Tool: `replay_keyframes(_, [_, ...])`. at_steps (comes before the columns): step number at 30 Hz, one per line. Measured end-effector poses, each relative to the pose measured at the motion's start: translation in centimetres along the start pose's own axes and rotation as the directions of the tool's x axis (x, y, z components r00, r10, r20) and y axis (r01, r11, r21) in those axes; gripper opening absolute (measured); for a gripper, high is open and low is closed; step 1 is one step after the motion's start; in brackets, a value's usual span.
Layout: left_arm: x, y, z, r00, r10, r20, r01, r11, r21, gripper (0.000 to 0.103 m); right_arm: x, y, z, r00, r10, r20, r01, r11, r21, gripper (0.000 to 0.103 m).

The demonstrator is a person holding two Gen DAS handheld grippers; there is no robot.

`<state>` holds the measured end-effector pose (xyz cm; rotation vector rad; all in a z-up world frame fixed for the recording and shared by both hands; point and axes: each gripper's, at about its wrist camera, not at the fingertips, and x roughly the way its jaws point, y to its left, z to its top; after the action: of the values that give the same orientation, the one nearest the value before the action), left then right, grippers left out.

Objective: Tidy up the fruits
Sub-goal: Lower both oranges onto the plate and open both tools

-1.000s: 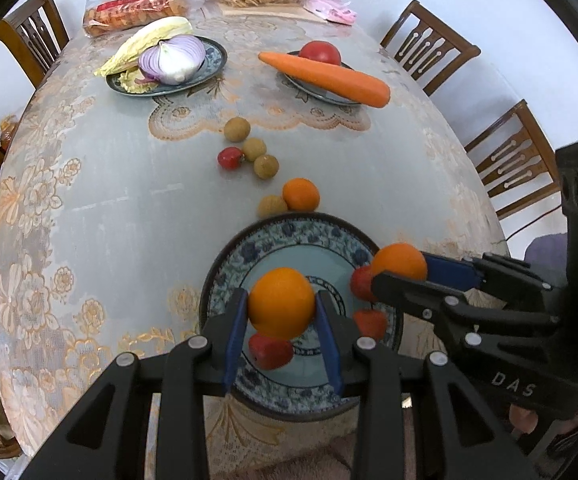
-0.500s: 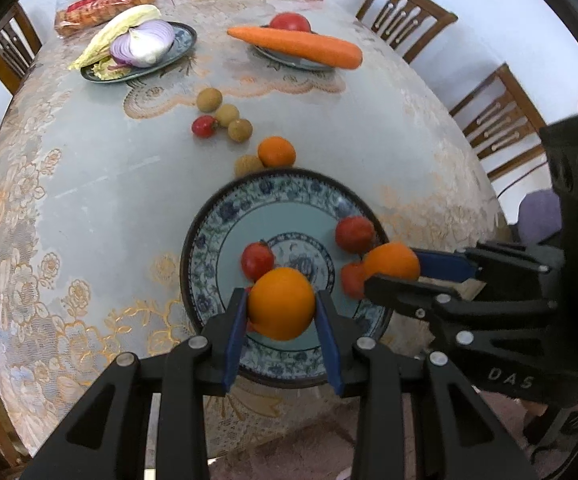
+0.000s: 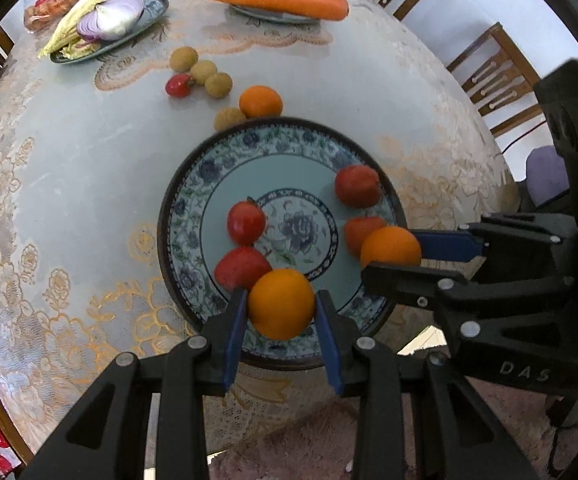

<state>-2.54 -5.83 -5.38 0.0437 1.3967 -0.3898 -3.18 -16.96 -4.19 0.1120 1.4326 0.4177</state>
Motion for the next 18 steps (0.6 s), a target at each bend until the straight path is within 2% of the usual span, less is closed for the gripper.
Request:
replay_keyframes(9, [1.6,0.3,0.1,0.998,-0.005,-0.066,0.007,1.000,0.021,0.035,1.2,-0.5,-0.1,0.999,0.015,-0.047,-0.013,0.999,0.053,0.036])
replay_keyframes(18, [2.3,-0.3,0.0,0.995,-0.003,-0.100,0.010,0.997,0.074,0.035,1.9,-0.8,-0.6,0.998,0.006,-0.068,0.001,0.995,0.099,0.036])
